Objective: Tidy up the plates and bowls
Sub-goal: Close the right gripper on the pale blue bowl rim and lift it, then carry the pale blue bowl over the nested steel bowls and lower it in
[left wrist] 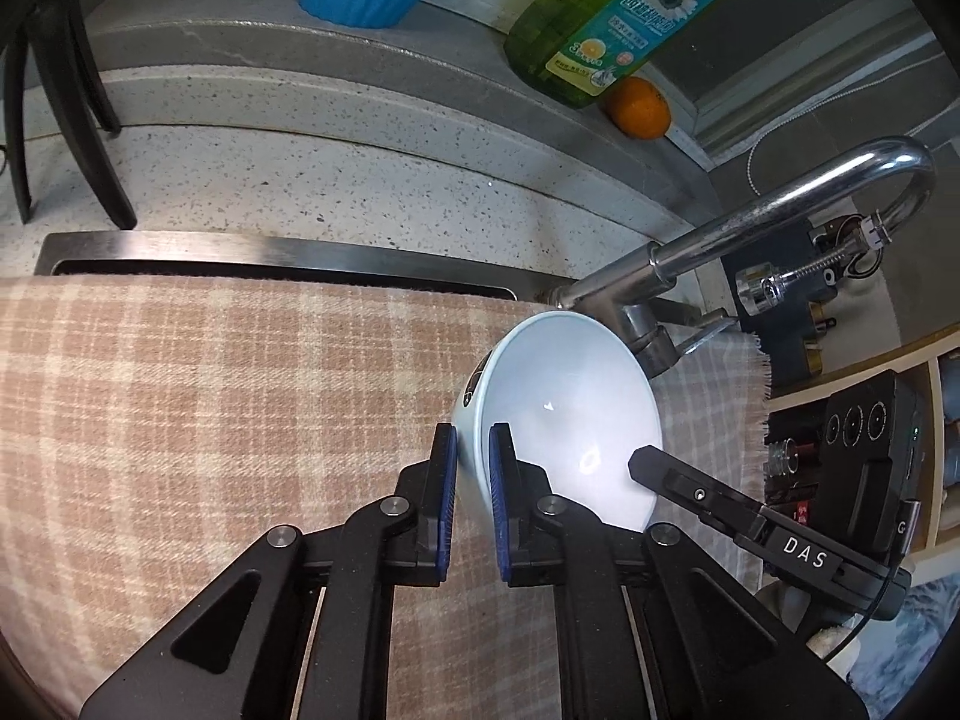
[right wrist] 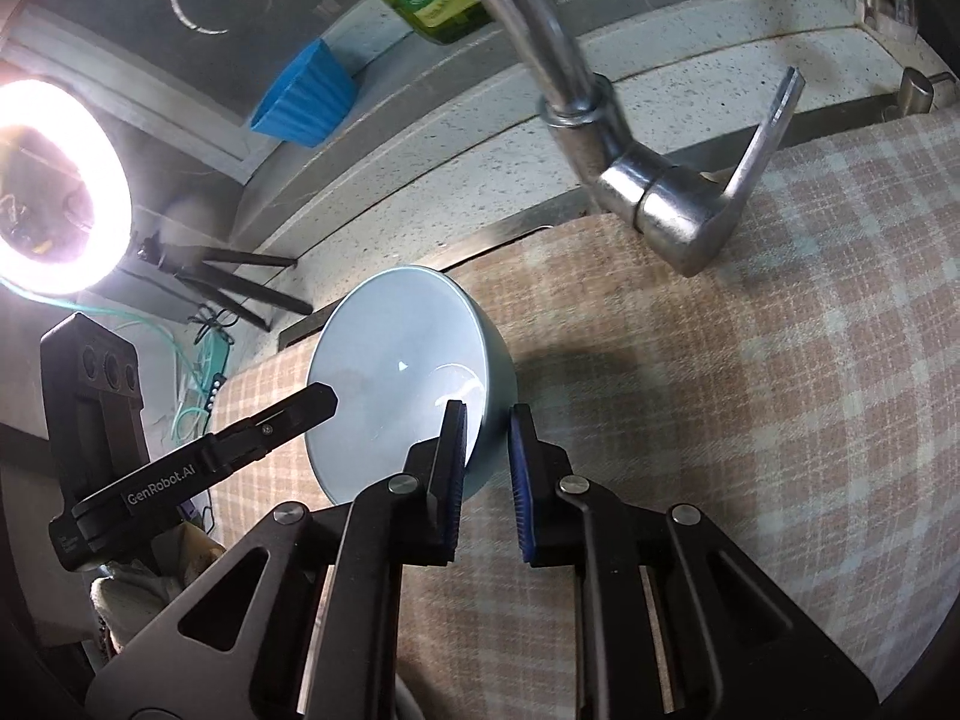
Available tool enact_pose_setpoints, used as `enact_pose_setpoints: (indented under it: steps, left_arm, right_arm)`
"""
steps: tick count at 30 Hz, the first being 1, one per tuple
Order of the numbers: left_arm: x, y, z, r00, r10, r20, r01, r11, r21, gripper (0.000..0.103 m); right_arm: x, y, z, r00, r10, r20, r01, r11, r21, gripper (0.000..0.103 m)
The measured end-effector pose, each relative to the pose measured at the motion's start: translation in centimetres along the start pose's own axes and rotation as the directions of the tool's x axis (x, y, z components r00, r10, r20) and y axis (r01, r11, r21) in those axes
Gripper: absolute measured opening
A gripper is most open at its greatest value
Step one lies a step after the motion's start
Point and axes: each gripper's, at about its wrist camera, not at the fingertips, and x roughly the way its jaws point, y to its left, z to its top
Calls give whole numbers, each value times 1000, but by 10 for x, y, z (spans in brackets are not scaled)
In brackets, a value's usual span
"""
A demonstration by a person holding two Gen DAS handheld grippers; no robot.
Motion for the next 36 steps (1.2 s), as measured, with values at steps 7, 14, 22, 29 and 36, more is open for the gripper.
enact_pose_setpoints:
  steps: [7,14,22,29,36]
  left_arm:
    - [-30,12,-16,999,-18,34,19,1000,-16,9]
    - [-68,22,-37,996,-21,90,24,999,-31,9]
    - [-111,38,-65,989,-7,145,14,999,-47,9]
    - [-145,57,-94,983,6,184,9,997,-78,9]
    - [-181,83,-122,973,33,227,-2,991,-133,9]
  right_arm:
    - [-14,30,-17,1000,20,0,-20,998,-64,14]
    - [-25,64,-41,999,53,-1,-53,993,-109,14]
    - [-38,104,-76,996,84,-9,-84,982,-171,14]
    - [-42,137,-106,995,99,-18,-101,972,-211,14]
    - [-34,174,-131,990,130,-60,-141,955,-262,14]
